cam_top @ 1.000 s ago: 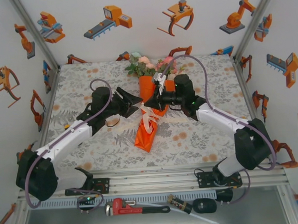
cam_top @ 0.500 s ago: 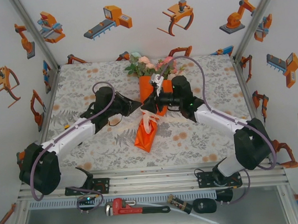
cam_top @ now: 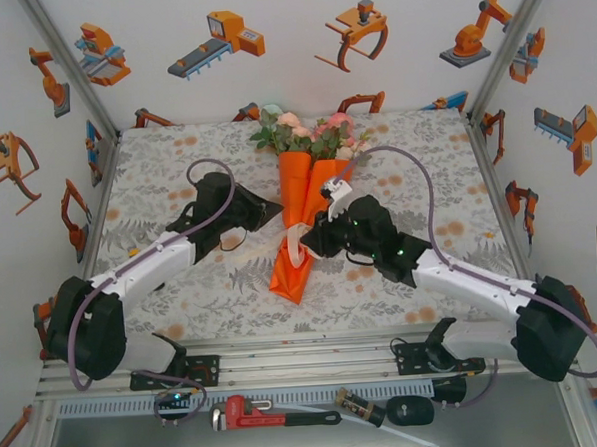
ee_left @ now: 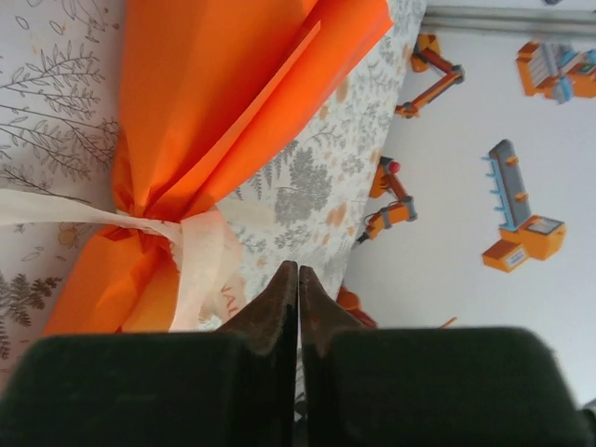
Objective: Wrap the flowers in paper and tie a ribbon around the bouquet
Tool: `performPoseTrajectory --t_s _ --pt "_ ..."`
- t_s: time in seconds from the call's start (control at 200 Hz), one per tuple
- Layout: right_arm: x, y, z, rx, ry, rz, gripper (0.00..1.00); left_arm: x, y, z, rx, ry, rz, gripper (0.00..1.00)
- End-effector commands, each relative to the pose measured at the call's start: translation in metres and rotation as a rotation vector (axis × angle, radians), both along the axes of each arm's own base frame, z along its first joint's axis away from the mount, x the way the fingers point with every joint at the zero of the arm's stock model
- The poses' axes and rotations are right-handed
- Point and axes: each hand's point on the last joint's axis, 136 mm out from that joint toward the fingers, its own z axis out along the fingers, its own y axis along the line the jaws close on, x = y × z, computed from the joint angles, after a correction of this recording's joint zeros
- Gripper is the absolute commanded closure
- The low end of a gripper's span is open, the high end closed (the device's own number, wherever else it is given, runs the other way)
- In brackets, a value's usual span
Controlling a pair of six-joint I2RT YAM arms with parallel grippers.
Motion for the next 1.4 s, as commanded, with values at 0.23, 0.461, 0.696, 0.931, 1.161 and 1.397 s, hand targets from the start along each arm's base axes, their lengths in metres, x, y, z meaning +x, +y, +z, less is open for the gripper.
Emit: performPoseTrajectory --t_s 0.23,0.461,0.696,0.931,1.161,1.397 --pt "0.043 -0.062 -0.008 -0.178 0.051 -0.231 0.56 -0.037 -0.02 0.026 0.554 -0.624 -0.549 0.68" --pt "0.056 -0.145 -0.058 -0.058 0.348 -0.434 0.55 -0.077 -0.091 0.033 0.78 -0.894 -0.983 0.68" --pt "0.068 -0.122 -0.093 -0.036 0.346 -0.322 0.5 -0.067 -0.109 0.049 0.757 -0.98 -0.975 0.65" --pt "0.07 -0.094 -0.113 -0.06 0.235 -0.149 0.53 -0.069 -0.087 0.06 0.734 -0.992 -0.897 0.61" --pt "0.069 -0.083 -0.137 -0.063 0.26 -0.076 0.5 -0.064 -0.072 0.069 0.679 -0.988 -0.842 0.57" --pt "0.061 -0.075 -0.142 -0.047 0.313 -0.024 0.65 -0.061 -0.07 0.068 0.671 -0.978 -0.832 0.56"
